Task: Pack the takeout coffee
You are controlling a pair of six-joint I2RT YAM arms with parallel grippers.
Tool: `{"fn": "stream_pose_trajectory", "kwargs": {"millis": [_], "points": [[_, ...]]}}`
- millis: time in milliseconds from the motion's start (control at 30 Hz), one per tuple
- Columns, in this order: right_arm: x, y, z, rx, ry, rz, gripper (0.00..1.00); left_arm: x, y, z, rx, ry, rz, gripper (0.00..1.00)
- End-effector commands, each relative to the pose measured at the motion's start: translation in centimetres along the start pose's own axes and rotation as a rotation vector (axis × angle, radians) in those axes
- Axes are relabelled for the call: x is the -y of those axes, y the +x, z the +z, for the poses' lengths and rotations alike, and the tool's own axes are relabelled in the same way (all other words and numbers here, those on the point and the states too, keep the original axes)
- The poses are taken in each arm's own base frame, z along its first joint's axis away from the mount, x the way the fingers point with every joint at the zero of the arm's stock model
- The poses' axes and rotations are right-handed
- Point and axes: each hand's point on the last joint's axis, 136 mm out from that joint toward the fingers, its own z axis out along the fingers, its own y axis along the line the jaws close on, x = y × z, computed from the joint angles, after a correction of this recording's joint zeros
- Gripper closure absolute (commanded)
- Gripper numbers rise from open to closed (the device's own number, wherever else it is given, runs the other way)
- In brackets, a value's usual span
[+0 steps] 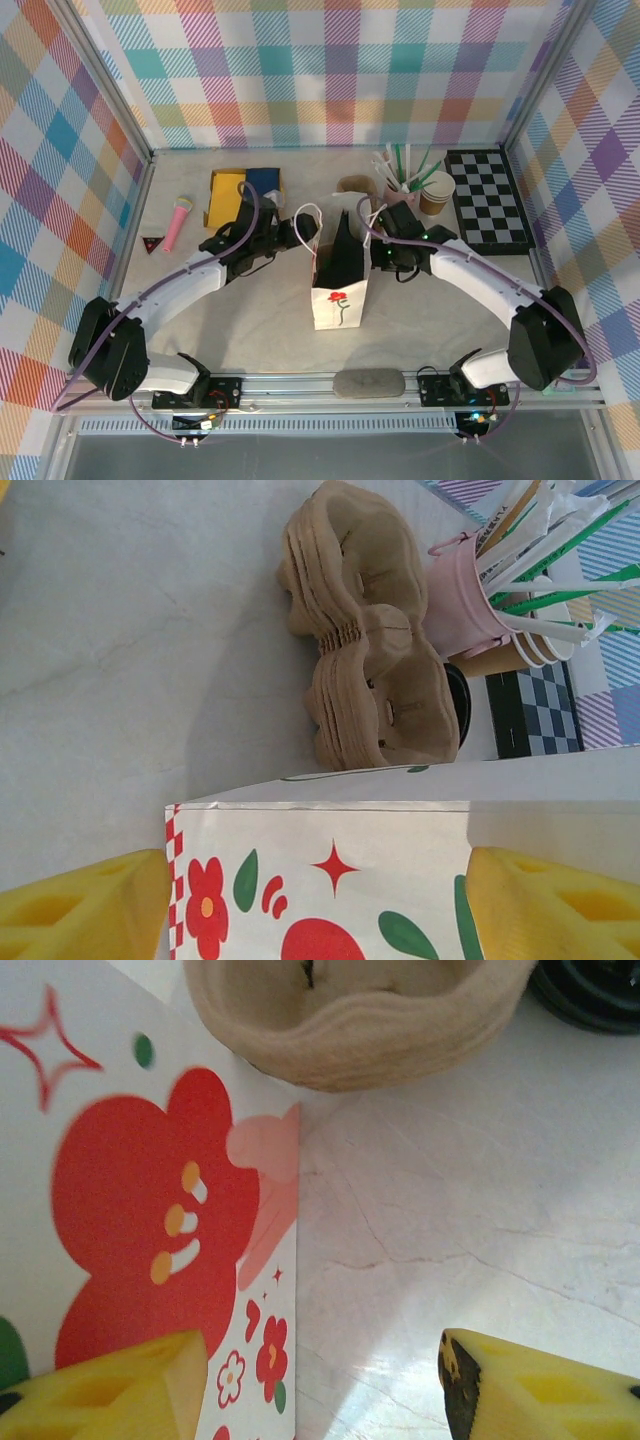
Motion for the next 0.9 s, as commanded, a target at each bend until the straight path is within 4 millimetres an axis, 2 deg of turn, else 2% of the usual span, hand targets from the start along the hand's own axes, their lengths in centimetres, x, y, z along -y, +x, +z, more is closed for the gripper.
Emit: {"fn": "stream_pose_trajectory", "kwargs": {"millis": [0, 200, 400, 633, 867], "points": [[-1.1, -2.0, -0.6, 0.051, -0.012, -0.018, 0.37, 1.2, -1.8, 0.1, 0.034, 0.021, 0.03, 0.23], [-1.0, -3.0, -1.2, 0.076, 0.017, -0.034, 0.36, -0.2, -2.6, 0.1, 0.039, -0.019, 0.018, 0.23], [-0.6, -3.0, -1.5, 0.073, 0.038, -0.05, 0.33, -1.8, -3.3, -0.8, 0.057, -0.055, 0.002, 0.21], [-0.9, -3.4, -1.5, 0.069, 0.043, -0.068, 0.3, -2.2, -4.6, -2.8, 0.099, -0.077, 0.006, 0.21], [-1.6, -5.2, -0.6, 0.068, 0.058, -0.086, 0.3, -2.9, -3.6, -3.8, 0.096, -0.079, -0.011, 0.21]]}}
